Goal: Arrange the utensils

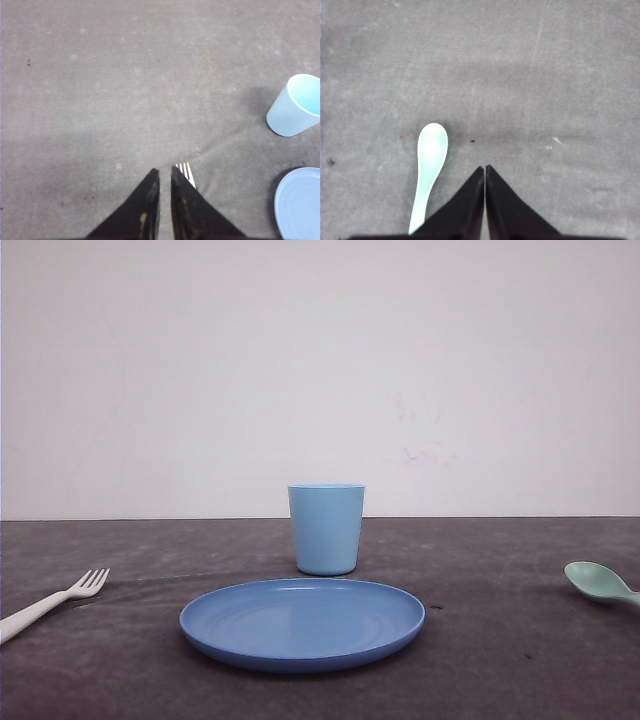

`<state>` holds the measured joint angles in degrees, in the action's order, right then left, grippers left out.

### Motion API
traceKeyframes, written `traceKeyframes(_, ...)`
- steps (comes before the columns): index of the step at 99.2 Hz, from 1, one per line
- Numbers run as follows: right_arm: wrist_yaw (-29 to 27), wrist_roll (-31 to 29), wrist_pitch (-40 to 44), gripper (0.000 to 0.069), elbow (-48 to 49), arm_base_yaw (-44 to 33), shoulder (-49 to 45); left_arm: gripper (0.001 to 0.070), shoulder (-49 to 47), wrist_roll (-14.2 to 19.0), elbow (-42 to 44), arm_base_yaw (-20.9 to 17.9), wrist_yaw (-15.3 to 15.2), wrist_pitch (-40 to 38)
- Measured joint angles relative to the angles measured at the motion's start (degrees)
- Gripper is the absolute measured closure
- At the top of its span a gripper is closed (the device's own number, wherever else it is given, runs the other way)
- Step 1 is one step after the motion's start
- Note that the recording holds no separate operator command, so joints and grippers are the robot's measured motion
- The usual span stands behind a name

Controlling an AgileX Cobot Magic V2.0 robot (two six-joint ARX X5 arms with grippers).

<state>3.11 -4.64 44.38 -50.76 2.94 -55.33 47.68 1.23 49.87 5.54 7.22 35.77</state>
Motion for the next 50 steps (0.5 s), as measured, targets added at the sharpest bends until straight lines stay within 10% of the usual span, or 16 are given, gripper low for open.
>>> traceKeyframes(11, 0.0, 0.2, 0.5, 0.0623, 0.0, 0.0, 0.0, 0.0567, 0.0, 0.0, 0.0, 0.0, 0.0, 0.2)
traceKeyframes(29, 0.0, 0.2, 0.9, 0.0245, 0.0, 0.0, 0.0, 0.0255, 0.0, 0.0, 0.0, 0.0, 0.0, 0.8)
traceKeyframes(50, 0.0, 0.2, 0.9, 0.0028, 0.0, 0.0, 0.0, 0.0189, 1.5, 1.4, 0.0, 0.0, 0.5, 2.7)
